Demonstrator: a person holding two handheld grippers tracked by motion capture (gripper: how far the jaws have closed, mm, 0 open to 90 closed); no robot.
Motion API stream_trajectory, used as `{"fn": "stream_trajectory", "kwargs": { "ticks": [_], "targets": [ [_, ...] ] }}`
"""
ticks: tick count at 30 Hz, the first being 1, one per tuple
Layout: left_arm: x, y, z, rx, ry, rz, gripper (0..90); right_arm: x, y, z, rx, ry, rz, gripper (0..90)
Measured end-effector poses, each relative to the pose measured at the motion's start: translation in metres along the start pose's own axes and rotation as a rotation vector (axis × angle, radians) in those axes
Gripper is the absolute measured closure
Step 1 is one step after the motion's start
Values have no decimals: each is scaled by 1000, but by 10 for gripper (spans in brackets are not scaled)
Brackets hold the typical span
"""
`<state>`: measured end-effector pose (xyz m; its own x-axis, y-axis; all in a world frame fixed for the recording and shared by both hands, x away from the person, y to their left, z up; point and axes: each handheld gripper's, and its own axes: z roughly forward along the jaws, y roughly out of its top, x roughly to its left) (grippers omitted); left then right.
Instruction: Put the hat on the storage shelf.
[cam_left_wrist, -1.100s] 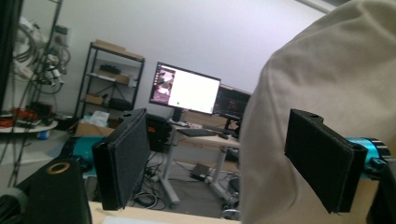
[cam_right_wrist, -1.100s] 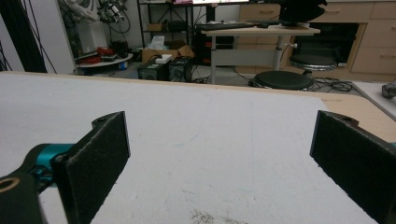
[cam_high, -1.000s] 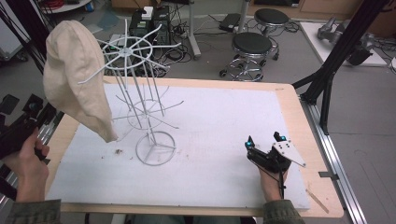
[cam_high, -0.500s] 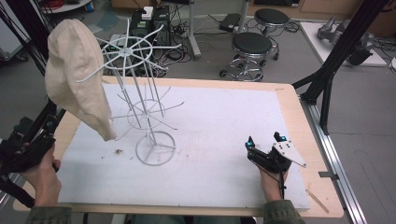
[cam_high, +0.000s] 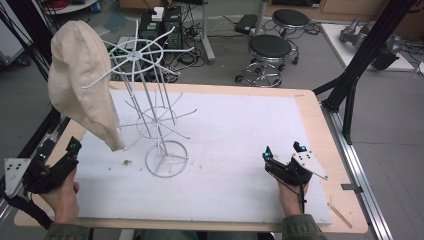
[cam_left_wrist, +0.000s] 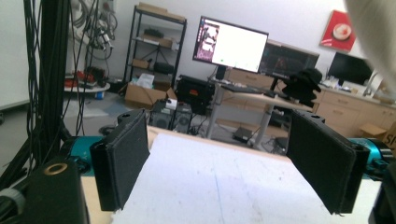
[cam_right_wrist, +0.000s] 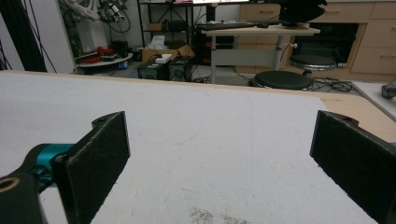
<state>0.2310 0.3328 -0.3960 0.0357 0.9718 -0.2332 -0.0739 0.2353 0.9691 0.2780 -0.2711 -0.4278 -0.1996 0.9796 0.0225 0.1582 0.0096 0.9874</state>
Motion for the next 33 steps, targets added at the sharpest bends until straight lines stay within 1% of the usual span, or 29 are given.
{"fn": "stream_trajectory", "kwargs": {
  "ticks": [2,4,5,8,13,16,17,18,19,21,23,26,32,33],
  "targets": [
    [-2,-5,2,7,-12,10,209,0,0,0,-3,-1,-2,38],
    [-4,-11,2,6,-7,39,199,-1,0,0,-1,-1,-4,38],
    [-4,-15,3,4,-4,44,191,-1,0,0,-1,0,-3,38],
    [-4,-21,5,11,5,51,180,-1,0,-1,-3,-3,2,38],
    [-5,-29,7,31,-3,73,179,-2,0,-1,-1,-2,-2,38],
    [-5,-33,9,49,-13,73,176,-2,0,-1,-2,-2,-2,38],
    [-6,-35,9,56,-16,68,177,-2,0,-1,-2,-3,-3,38],
    [-6,-36,9,62,-22,61,177,-2,0,-2,-1,-4,0,38],
    [-6,-37,8,67,-34,61,177,-3,-1,-2,-3,-5,-7,38],
    [-7,-40,9,76,-43,63,177,-3,-1,-3,-1,-7,1,38],
    [-7,-41,9,94,-53,54,177,-3,-1,-5,0,-9,1,38],
    [-7,-43,9,101,-62,55,178,-5,-1,-7,1,-18,0,38],
    [-8,-46,9,117,-76,53,178,-8,-4,-9,10,-22,18,38],
    [-8,-46,9,119,-78,48,179,-8,-4,-9,14,-20,34,38]
  ]
}}
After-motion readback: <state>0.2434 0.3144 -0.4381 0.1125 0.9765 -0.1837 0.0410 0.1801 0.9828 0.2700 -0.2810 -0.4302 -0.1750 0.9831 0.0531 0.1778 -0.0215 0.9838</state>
